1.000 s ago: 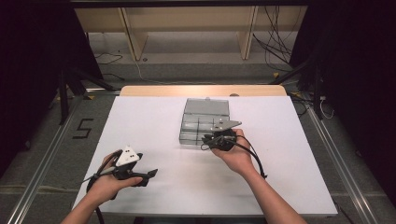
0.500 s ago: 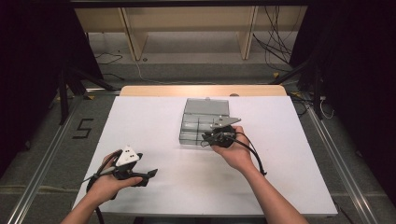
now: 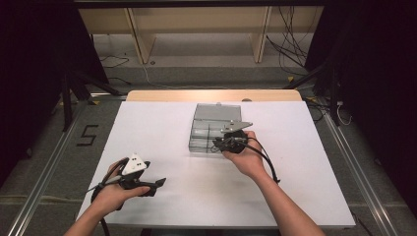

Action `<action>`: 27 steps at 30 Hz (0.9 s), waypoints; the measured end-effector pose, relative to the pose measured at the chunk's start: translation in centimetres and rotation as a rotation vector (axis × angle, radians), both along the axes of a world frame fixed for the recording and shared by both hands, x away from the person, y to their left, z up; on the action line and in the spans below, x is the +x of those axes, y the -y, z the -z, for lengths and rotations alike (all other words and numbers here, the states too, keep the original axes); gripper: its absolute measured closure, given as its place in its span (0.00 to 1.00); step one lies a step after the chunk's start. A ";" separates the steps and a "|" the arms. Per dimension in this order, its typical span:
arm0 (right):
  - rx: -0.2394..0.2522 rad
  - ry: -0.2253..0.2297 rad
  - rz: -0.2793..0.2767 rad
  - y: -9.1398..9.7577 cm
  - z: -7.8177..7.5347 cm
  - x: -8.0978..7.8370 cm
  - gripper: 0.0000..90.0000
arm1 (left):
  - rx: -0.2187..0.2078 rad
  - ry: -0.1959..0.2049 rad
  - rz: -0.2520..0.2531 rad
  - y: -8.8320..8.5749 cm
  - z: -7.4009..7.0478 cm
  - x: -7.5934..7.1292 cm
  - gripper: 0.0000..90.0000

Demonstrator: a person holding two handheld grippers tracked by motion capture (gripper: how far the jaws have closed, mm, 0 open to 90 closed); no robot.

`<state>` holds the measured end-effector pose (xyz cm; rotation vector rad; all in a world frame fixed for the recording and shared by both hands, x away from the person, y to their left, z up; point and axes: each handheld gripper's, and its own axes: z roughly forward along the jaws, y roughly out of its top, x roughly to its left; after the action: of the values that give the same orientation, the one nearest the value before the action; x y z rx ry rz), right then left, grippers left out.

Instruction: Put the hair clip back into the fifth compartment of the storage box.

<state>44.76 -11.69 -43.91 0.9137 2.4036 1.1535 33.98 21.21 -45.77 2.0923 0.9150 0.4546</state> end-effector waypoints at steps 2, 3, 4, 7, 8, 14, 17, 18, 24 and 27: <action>-0.002 -0.001 0.002 0.0 0.0 0.1 0.90 | 0.002 0.002 0.001 0.0 0.0 0.0 0.20; 0.000 -0.002 0.004 -0.1 0.0 0.1 0.90 | 0.000 0.000 0.000 0.0 0.0 0.0 0.20; -0.003 -0.002 0.003 -0.1 0.0 0.2 0.90 | 0.000 0.000 0.000 0.0 0.0 0.0 0.20; -0.005 -0.004 0.007 -0.1 0.0 0.4 0.90 | 0.000 -0.001 0.001 0.0 0.0 0.0 0.20; -0.005 -0.004 0.009 -0.1 0.0 0.4 0.90 | 0.002 0.001 0.002 0.0 0.0 0.0 0.20; -0.014 -0.010 0.014 -0.1 0.2 0.6 0.90 | 0.002 0.001 0.001 0.0 0.0 0.0 0.20; -0.018 -0.014 0.016 -0.2 0.3 0.7 0.90 | 0.002 0.000 0.003 0.0 0.0 0.0 0.20; -0.018 -0.015 0.019 -0.2 0.3 0.8 0.90 | 0.000 -0.002 0.001 0.0 0.0 0.0 0.20; -0.021 -0.021 0.028 -0.3 0.5 1.1 0.90 | 0.002 -0.002 0.002 0.0 0.0 0.0 0.20; -0.022 -0.024 0.031 -0.4 0.5 1.2 0.90 | 0.002 -0.003 0.003 0.0 0.0 0.0 0.20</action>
<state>45.94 -11.33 -44.46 0.9605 2.4075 1.1090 34.01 21.21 -45.81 2.0965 0.9130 0.4517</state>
